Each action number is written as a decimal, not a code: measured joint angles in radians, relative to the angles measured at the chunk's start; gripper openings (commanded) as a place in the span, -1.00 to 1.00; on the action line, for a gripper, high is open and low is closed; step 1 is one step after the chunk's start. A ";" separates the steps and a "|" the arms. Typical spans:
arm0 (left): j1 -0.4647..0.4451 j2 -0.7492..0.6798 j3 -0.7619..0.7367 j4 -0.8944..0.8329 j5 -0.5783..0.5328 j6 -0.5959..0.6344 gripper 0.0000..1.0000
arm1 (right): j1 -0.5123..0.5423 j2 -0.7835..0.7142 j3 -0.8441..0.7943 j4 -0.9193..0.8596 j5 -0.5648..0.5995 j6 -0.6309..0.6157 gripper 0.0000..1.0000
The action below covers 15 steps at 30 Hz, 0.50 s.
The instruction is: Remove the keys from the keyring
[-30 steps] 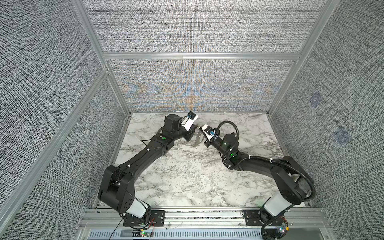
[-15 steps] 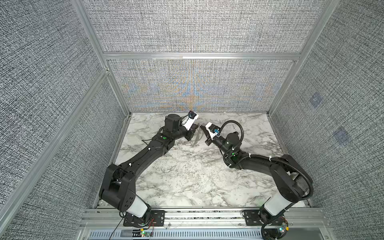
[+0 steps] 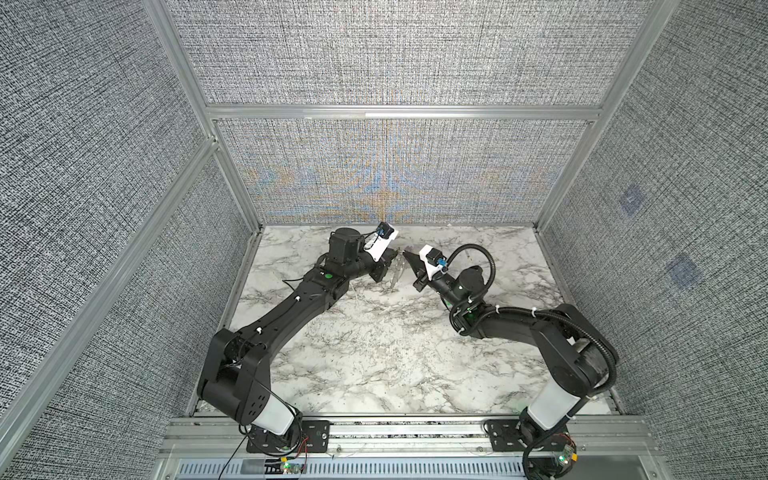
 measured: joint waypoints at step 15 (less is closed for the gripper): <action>0.000 -0.026 -0.008 -0.008 -0.002 0.011 -1.00 | -0.006 -0.005 -0.008 0.017 -0.044 0.019 -1.00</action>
